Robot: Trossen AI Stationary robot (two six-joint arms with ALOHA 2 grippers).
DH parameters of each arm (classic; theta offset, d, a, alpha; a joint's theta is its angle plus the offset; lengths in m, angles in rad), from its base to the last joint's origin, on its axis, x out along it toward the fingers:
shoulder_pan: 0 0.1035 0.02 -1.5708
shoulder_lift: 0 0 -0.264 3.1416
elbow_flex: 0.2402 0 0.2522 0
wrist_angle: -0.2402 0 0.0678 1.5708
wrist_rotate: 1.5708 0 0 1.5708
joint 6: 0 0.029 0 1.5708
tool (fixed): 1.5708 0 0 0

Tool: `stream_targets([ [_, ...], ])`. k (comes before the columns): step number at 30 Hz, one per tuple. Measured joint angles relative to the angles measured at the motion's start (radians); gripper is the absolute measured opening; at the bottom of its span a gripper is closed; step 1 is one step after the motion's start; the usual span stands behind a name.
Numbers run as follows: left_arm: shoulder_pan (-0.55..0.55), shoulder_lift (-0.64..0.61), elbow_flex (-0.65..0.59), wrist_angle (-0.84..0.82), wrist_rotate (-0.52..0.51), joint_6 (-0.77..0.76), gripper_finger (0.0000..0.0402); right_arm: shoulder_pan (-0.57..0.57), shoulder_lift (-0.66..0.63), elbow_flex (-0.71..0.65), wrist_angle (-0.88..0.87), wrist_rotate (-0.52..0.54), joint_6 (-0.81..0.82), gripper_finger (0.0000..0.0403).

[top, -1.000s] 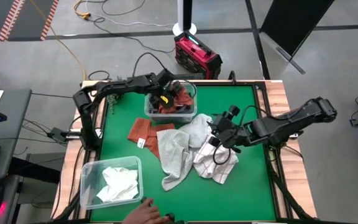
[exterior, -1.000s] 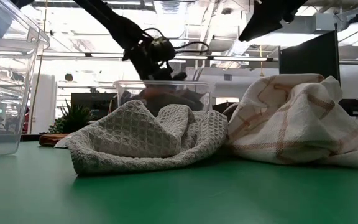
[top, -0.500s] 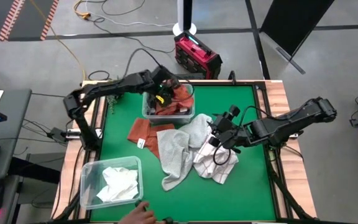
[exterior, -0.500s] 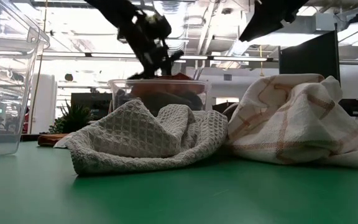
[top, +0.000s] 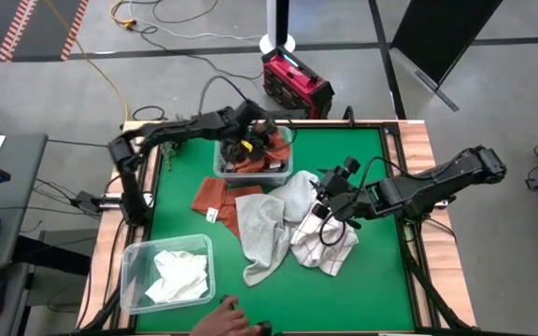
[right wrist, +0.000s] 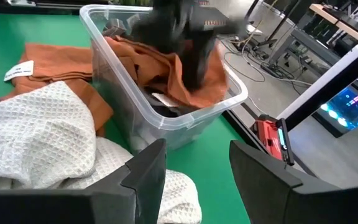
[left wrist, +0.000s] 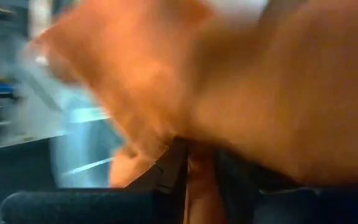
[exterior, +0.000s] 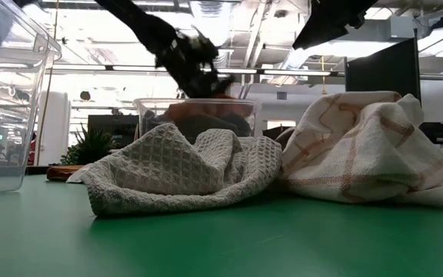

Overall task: Sort towels by color in basket
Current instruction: Put the top orange towel into the top transparent bin

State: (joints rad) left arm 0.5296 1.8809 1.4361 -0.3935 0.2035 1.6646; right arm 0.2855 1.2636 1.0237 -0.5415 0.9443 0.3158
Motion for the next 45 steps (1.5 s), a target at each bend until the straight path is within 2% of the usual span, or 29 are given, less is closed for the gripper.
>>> stream_targets([
  [4,-0.011,0.095,0.005,-0.035,-0.044,0.046,0.007,0.0,0.0,0.0,-0.002,0.0,-0.003,0.0214],
  [9,-0.026,0.122,0.017,-0.052,-0.099,0.07,0.007,0.0,0.0,0.0,-0.003,0.0,-0.01,0.0214],
  [13,-0.032,0.082,0.04,-0.072,-0.105,0.054,0.007,0.0,0.0,0.0,-0.003,0.0,-0.01,0.0214],
  [19,-0.042,-0.06,0.064,-0.1,-0.116,0.038,0.007,0.0,0.0,0.001,0.001,0.0,-0.009,0.0214],
  [22,-0.041,-0.124,0.065,-0.089,-0.077,0.017,0.007,0.001,0.0,0.001,0.004,-0.001,-0.009,0.0214],
  [26,-0.024,-0.149,0.067,-0.051,-0.009,-0.055,0.007,0.002,0.0,0.001,0.004,-0.001,-0.003,0.0214],
  [31,0.003,-0.068,0.067,-0.015,0.085,-0.138,0.007,0.002,0.0,0.001,0.006,-0.001,-0.007,0.0214],
  [38,0.015,0.152,0.07,-0.008,0.082,-0.12,0.007,0.002,0.0,0.001,0.004,-0.001,-0.01,0.0214],
  [42,0.0,0.19,0.072,-0.006,0.038,-0.081,0.007,0.002,0.0,0.001,-0.002,-0.001,-0.011,0.0214],
  [45,-0.004,0.169,0.082,-0.012,0.025,-0.072,0.007,0.002,0.0,0.001,-0.004,-0.001,-0.011,0.0214],
])
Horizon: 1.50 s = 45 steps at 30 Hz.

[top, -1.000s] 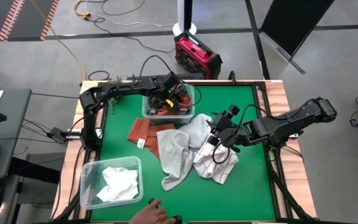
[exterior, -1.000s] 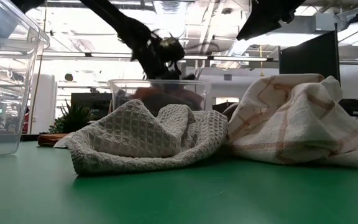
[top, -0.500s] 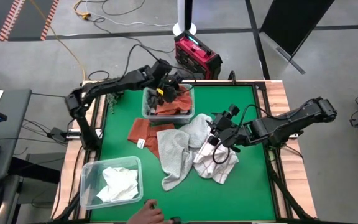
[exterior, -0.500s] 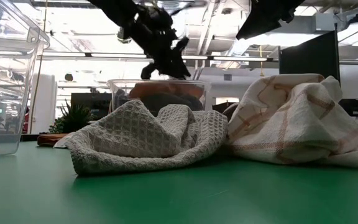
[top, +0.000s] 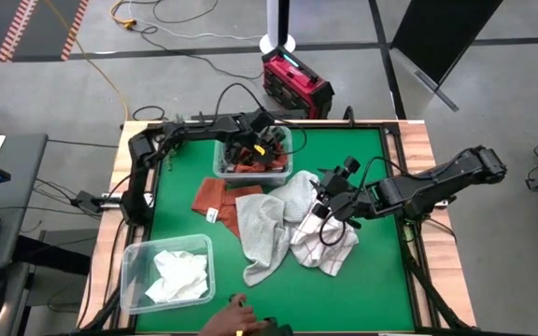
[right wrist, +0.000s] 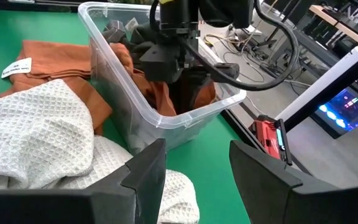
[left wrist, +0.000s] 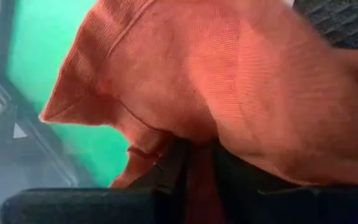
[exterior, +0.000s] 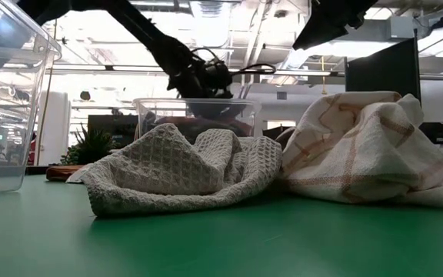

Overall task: Sort towels by color in basket
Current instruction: Put the top orange towel into the top transparent bin

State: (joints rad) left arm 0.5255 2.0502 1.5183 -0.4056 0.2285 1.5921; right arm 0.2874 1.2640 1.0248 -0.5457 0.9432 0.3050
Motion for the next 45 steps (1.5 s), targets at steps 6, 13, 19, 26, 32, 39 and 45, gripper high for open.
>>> stream_targets([
  [6,0.0,-0.13,0.013,-0.021,-0.008,-0.07,0.007,0.0,0.0,0.0,0.001,0.0,0.0,0.0214],
  [13,0.017,-0.287,0.017,-0.049,0.085,-0.484,0.007,0.001,0.0,0.0,0.005,-0.002,0.001,0.0214],
  [19,0.063,-0.359,0.017,-0.053,0.183,-0.811,0.007,0.008,0.0,0.0,0.012,-0.002,-0.008,0.0214],
  [26,0.1,-0.294,0.017,-0.093,0.196,-0.984,0.0033,0.004,0.0,0.0,0.02,-0.002,-0.016,0.0214],
  [32,0.094,-0.207,0.016,-0.094,0.208,-1.032,0.0002,0.005,0.0,0.0,0.019,-0.002,-0.018,0.0214],
  [39,0.095,-0.064,0.024,-0.193,0.204,-1.098,0.0001,0.005,0.0,0.0,0.017,-0.001,-0.018,0.0214],
  [45,0.08,-0.065,0.022,-0.205,0.16,-1.074,0.0,0.005,0.0,0.0,0.016,-0.001,-0.018,0.0214],
])
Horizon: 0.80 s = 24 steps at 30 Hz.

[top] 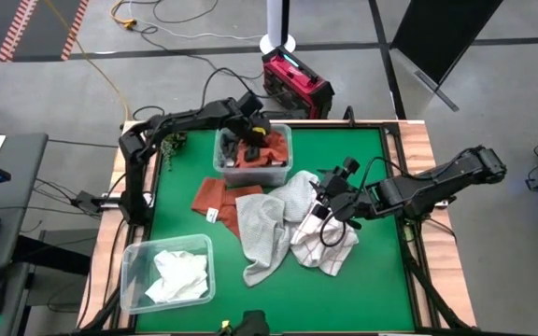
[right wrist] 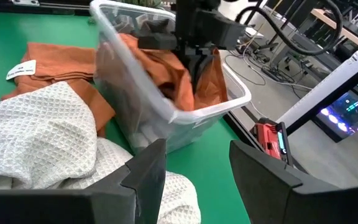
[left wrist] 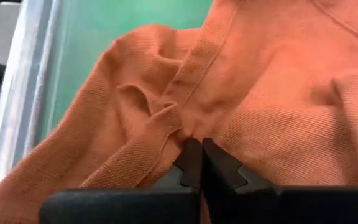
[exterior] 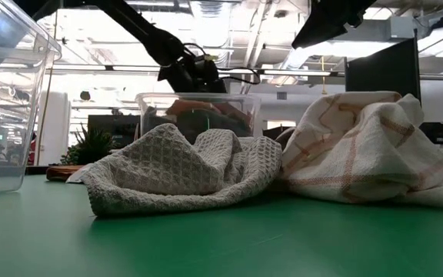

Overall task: Sort towels by color in basket
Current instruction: Put the top orange towel into the top transparent bin

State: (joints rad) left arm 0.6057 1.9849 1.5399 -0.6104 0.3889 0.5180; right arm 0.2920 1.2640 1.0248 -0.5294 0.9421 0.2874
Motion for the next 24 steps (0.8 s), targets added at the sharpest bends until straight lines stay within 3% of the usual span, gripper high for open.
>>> stream_targets([
  [15,-0.11,-0.233,-0.007,0.043,-0.221,0.301,0.0,0.0,0.0,0.0,0.004,0.0,0.0,0.0214],
  [19,-0.131,-0.232,-0.006,0.06,-0.427,0.402,0.0,0.0,0.0,0.0,0.007,0.0,0.0,0.0214],
  [24,-0.135,-0.213,-0.06,0.058,-0.459,0.472,0.0,0.0,0.0,0.0,0.007,0.0,0.0,0.0214],
])
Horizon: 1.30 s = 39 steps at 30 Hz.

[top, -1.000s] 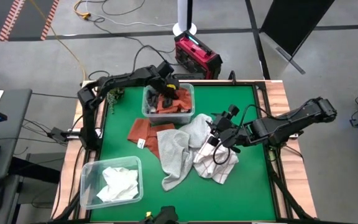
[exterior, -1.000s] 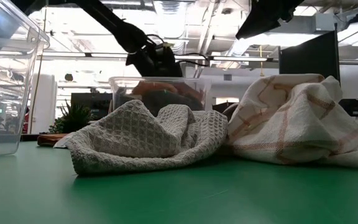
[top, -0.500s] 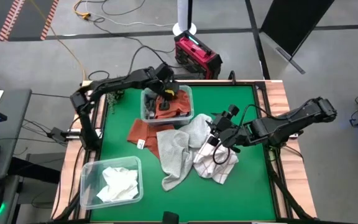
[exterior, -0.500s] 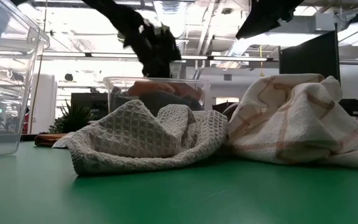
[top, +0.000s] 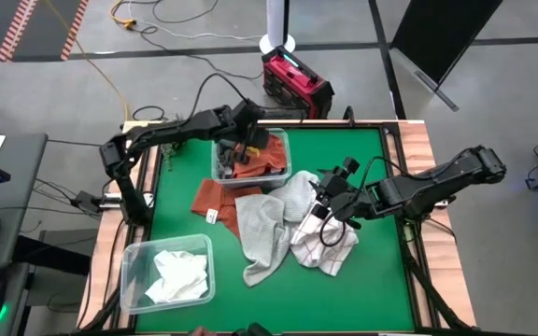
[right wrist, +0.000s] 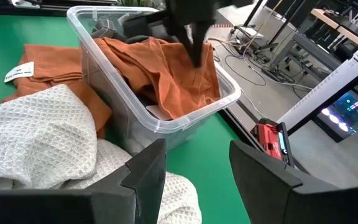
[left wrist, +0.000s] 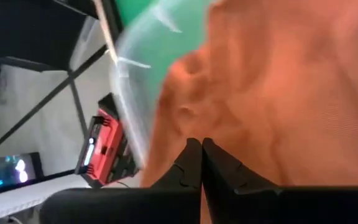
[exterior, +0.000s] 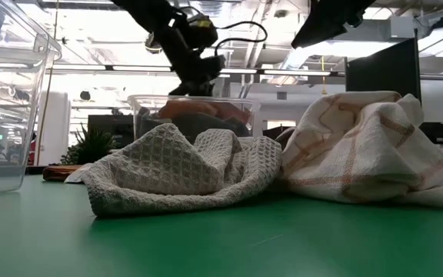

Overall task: Sort towels by color in basket
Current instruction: Put the top orange towel into the top transparent bin

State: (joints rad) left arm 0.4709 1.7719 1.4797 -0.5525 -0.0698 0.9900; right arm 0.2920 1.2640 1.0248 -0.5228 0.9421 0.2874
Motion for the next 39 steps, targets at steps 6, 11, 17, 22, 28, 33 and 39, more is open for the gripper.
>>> stream_targets([
  [6,0.0,0.001,-0.109,-0.021,-0.003,0.007,0.0,0.0,0.0,0.0,0.0,0.0,-0.001,0.0214],
  [11,-0.005,-0.004,-0.159,-0.09,-0.001,-0.022,0.0,0.0,0.0,0.0,0.005,0.0,-0.001,0.0214],
  [17,-0.025,-0.012,-0.118,-0.12,-0.009,-0.005,0.0,0.0,0.0,0.0,0.011,0.0,-0.006,0.0214],
  [22,-0.04,-0.012,-0.083,-0.12,-0.014,0.076,0.0,0.0,0.0,0.0,0.01,-0.001,-0.008,0.0214],
  [28,-0.071,-0.012,-0.019,-0.121,-0.144,0.14,0.0,0.0,0.0,0.0,0.008,-0.001,-0.009,0.0214],
  [33,-0.082,-0.012,0.061,-0.222,-0.186,0.136,0.0,0.0,0.0,0.0,0.004,-0.001,-0.011,0.0214],
  [39,-0.08,-0.013,0.049,-0.218,-0.318,0.205,0.0,0.0,0.0,0.0,0.004,-0.001,-0.008,0.0214],
])
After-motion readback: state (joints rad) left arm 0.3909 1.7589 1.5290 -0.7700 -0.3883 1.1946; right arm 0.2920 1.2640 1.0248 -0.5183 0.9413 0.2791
